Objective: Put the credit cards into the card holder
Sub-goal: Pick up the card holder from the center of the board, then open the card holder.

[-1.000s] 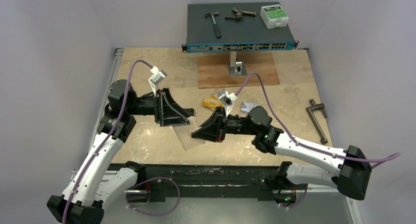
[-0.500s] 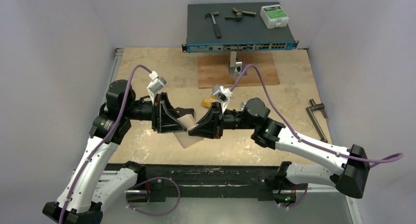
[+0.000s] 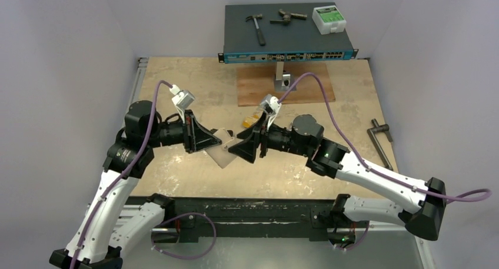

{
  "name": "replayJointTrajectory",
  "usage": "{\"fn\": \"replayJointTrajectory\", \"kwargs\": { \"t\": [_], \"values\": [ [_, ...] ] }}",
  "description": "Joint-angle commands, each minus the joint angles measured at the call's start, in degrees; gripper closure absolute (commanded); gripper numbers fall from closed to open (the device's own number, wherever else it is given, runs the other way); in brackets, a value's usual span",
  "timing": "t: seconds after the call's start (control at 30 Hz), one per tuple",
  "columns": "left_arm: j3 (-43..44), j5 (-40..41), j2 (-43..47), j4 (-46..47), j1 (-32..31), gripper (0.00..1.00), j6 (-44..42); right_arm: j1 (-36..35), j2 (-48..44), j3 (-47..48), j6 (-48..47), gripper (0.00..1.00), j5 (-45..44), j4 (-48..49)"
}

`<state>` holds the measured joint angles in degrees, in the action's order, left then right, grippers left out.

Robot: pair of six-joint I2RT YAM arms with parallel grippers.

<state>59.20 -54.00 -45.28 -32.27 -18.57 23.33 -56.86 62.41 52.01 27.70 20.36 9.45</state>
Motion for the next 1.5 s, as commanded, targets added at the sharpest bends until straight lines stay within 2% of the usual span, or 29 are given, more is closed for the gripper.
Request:
{"fn": "replayJointTrajectory", "kwargs": {
  "t": [0.0,0.13,0.27,0.5,0.73,0.93,1.47],
  "values": [
    [0.26,19.13,-0.82,-3.45,-0.24,1.0,3.73,0.09,-4.58,4.65,-4.27,0.31,-22.24,-8.53],
    [0.81,26.38,-2.18,-4.43,-0.24,1.0,8.72,-2.27,-2.93,6.0,-4.67,0.29,-29.99,-12.26],
    [0.7,29.86,-3.12,-4.94,-0.33,1.0,11.47,-10.12,1.53,8.3,-6.36,0.31,-42.3,-13.32],
    [-1.55,28.81,-2.46,-4.09,-0.33,1.0,15.23,-20.67,12.09,14.01,-11.79,0.34,-57.52,-10.99],
    [-1.93,27.13,-1.73,-3.99,-0.33,1.0,16.24,-24.34,17.36,17.05,-16.01,0.42,-68.24,-6.84],
    [-2.09,25.9,-1.01,-4.03,-0.28,1.0,16.83,-24.7,17.24,15.7,-15.89,0.52,-70.37,-5.51],
    [-2.03,24.32,-0.24,-4.29,-0.32,1.0,18.23,-24.88,21.22,17.38,-17.71,0.49,-68.61,-4.23]
  ]
}}
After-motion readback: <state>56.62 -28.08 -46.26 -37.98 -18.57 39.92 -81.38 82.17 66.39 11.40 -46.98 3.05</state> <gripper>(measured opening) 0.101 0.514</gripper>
